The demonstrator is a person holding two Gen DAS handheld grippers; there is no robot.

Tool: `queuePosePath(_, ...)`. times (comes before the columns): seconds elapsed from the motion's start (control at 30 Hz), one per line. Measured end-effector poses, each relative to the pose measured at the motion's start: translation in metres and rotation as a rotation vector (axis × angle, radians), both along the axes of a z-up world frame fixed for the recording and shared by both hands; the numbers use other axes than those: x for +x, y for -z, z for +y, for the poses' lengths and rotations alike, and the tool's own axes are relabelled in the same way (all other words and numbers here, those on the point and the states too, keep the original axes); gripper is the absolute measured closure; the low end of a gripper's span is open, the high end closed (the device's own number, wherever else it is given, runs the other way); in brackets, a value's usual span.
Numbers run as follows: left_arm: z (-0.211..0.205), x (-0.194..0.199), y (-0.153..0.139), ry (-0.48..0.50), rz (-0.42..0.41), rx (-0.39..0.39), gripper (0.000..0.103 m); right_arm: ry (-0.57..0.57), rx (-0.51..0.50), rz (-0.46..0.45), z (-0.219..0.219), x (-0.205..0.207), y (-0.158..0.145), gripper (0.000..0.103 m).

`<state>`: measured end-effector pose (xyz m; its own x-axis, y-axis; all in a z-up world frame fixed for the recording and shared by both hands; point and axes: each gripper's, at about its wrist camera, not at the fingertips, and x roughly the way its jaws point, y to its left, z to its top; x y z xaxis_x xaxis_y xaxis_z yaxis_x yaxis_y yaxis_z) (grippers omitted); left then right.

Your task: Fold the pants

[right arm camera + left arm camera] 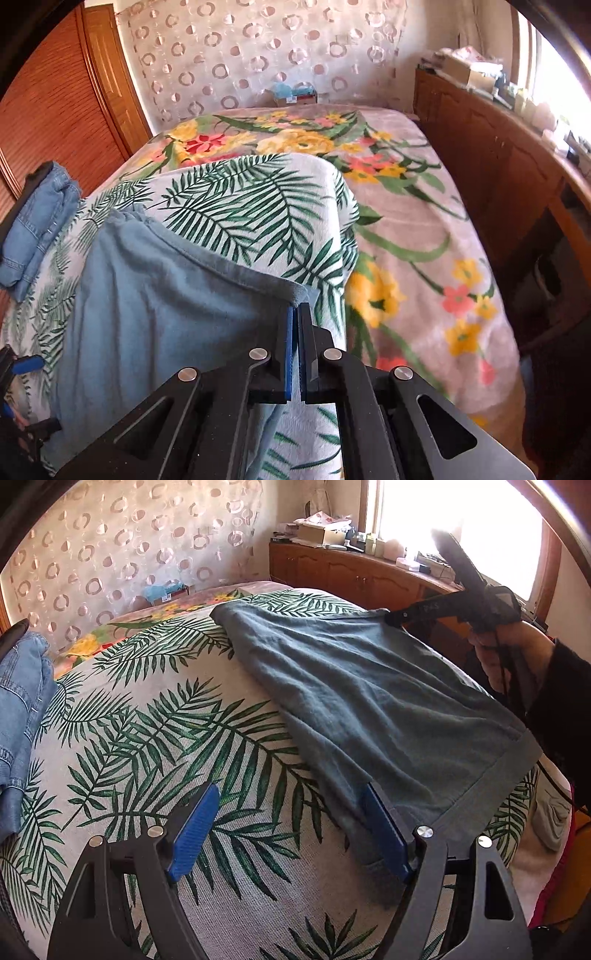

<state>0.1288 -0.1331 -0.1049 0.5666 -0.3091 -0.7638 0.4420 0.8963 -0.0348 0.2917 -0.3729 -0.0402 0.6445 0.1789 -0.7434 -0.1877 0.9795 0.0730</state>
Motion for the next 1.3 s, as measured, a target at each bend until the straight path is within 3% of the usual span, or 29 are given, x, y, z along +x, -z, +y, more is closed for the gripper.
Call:
queuePosePath(0.2, 0.003, 0.001, 0.002, 0.0, 0.011, -0.017, 0.023, 0.043, -0.025, -0.016, 0.003, 0.001, 0.0, 0.101)
queuePosePath(0.3, 0.004, 0.001, 0.002, 0.0, 0.015, -0.021, 0.023, 0.044, -0.041, -0.029, 0.005, -0.007, -0.003, 0.094)
queuePosePath(0.5, 0.005, 0.003, 0.003, -0.001, 0.015, -0.021, 0.023, -0.003, -0.014, -0.068, 0.004, -0.062, -0.014, 0.081)
queuePosePath(0.87, 0.003, 0.001, 0.002, -0.003, 0.01, -0.014, 0.022, -0.075, -0.042, -0.07, 0.02, -0.16, 0.012, 0.08)
queuePosePath(1.0, 0.002, -0.001, 0.003, -0.004, 0.008, -0.009, 0.022, -0.017, -0.116, -0.037, 0.02, -0.171, 0.02, 0.08)
queuePosePath(1.3, 0.003, 0.0, 0.002, -0.006, 0.014, -0.014, 0.022, -0.021, -0.031, -0.058, 0.018, -0.179, 0.019, 0.08)
